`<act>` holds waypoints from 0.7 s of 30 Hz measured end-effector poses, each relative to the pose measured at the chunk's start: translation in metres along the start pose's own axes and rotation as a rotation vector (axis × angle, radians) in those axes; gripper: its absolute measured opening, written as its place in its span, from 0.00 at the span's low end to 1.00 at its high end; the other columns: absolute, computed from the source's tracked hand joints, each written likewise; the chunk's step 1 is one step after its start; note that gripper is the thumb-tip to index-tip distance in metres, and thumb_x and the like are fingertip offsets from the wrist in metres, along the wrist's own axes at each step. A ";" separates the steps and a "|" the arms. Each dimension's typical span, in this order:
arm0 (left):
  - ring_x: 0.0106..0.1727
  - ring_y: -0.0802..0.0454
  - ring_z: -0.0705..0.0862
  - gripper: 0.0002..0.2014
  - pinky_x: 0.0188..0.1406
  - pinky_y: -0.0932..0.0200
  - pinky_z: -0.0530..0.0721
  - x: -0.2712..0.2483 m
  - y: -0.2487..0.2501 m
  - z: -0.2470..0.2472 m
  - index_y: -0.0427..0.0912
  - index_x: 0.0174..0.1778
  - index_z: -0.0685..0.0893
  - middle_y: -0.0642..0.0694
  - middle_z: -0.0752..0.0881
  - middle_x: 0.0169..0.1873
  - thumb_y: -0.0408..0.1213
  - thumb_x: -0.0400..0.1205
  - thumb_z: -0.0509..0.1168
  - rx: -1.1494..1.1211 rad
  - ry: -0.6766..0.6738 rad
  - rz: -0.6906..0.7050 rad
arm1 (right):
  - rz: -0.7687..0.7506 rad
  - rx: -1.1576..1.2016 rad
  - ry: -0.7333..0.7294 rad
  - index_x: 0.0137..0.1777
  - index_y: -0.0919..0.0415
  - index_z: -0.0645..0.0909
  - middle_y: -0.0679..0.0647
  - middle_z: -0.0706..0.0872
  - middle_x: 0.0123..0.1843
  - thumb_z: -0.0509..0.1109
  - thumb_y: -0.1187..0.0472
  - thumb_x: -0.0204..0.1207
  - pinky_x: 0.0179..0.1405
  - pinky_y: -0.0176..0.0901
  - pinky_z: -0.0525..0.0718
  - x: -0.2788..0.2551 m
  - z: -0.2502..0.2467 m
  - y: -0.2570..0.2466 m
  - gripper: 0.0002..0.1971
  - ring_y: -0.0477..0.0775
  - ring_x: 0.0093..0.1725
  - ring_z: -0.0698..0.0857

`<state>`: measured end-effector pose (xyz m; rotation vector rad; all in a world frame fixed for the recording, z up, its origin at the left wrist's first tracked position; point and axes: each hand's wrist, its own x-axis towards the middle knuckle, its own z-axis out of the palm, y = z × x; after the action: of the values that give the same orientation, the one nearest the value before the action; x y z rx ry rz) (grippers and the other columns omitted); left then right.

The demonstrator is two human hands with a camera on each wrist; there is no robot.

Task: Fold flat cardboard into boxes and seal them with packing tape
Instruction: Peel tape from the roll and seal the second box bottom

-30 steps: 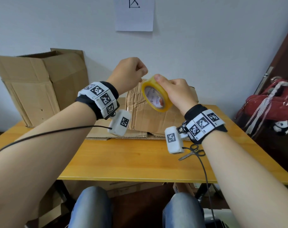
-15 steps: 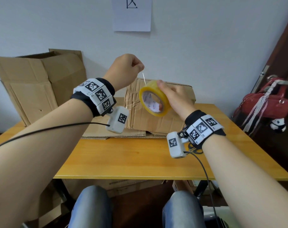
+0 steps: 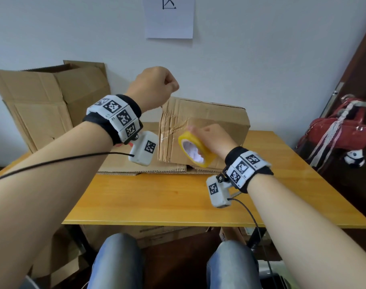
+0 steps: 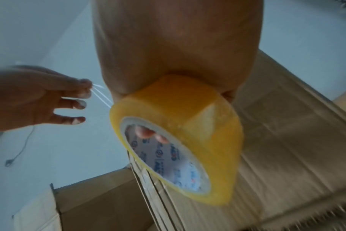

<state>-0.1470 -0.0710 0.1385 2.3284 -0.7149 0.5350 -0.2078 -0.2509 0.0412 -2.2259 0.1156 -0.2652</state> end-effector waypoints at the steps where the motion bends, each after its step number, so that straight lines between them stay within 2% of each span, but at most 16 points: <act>1: 0.51 0.49 0.85 0.07 0.57 0.47 0.84 0.000 0.002 -0.001 0.53 0.43 0.83 0.52 0.87 0.47 0.42 0.87 0.64 0.010 -0.017 0.015 | 0.024 -0.006 0.007 0.22 0.51 0.62 0.54 0.67 0.23 0.66 0.31 0.76 0.31 0.47 0.66 0.000 0.003 0.004 0.32 0.53 0.25 0.67; 3: 0.54 0.49 0.85 0.07 0.59 0.45 0.84 -0.003 0.003 -0.001 0.53 0.43 0.83 0.53 0.87 0.48 0.42 0.86 0.64 0.018 -0.028 0.024 | 0.015 0.019 0.013 0.23 0.50 0.60 0.49 0.62 0.22 0.66 0.31 0.78 0.29 0.45 0.62 -0.003 0.008 0.007 0.32 0.51 0.22 0.62; 5: 0.56 0.48 0.84 0.06 0.60 0.47 0.83 -0.002 0.001 -0.001 0.50 0.47 0.85 0.52 0.86 0.48 0.41 0.87 0.63 -0.002 -0.010 -0.004 | -0.016 0.078 -0.005 0.25 0.50 0.59 0.47 0.61 0.22 0.64 0.32 0.80 0.29 0.44 0.59 -0.008 0.009 0.013 0.31 0.47 0.21 0.60; 7: 0.56 0.48 0.83 0.07 0.58 0.51 0.81 0.000 -0.004 -0.002 0.46 0.51 0.86 0.51 0.85 0.48 0.40 0.88 0.63 -0.004 0.022 -0.021 | -0.057 0.115 -0.032 0.26 0.51 0.59 0.46 0.61 0.24 0.62 0.33 0.82 0.31 0.44 0.58 -0.015 0.009 0.018 0.30 0.45 0.22 0.60; 10: 0.53 0.50 0.82 0.06 0.54 0.54 0.78 0.000 -0.009 -0.005 0.48 0.48 0.85 0.52 0.84 0.48 0.39 0.88 0.63 0.000 0.023 -0.035 | -0.067 0.118 -0.064 0.27 0.51 0.60 0.46 0.60 0.25 0.60 0.33 0.82 0.33 0.46 0.58 -0.019 0.013 0.024 0.29 0.46 0.24 0.60; 16: 0.54 0.46 0.84 0.06 0.57 0.47 0.84 -0.006 -0.012 0.004 0.51 0.44 0.83 0.53 0.84 0.45 0.41 0.87 0.64 0.115 -0.065 -0.013 | -0.001 0.060 -0.051 0.25 0.53 0.62 0.50 0.64 0.25 0.67 0.34 0.79 0.28 0.43 0.60 -0.006 0.020 0.023 0.30 0.49 0.24 0.63; 19: 0.55 0.46 0.84 0.07 0.56 0.45 0.84 -0.009 -0.012 0.007 0.51 0.44 0.83 0.54 0.83 0.45 0.41 0.87 0.63 0.128 -0.075 -0.007 | 0.070 0.008 -0.054 0.28 0.55 0.66 0.54 0.67 0.27 0.68 0.31 0.77 0.28 0.43 0.63 -0.003 0.023 0.025 0.30 0.51 0.26 0.66; 21: 0.54 0.46 0.84 0.07 0.57 0.45 0.84 -0.008 -0.012 0.006 0.51 0.44 0.83 0.54 0.83 0.46 0.41 0.88 0.63 0.107 -0.058 -0.004 | 0.129 -0.053 -0.091 0.29 0.56 0.71 0.53 0.71 0.27 0.67 0.30 0.76 0.30 0.43 0.67 -0.003 0.025 0.031 0.30 0.50 0.26 0.71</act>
<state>-0.1453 -0.0646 0.1245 2.4532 -0.7242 0.5170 -0.2049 -0.2503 0.0011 -2.2685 0.2188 -0.0913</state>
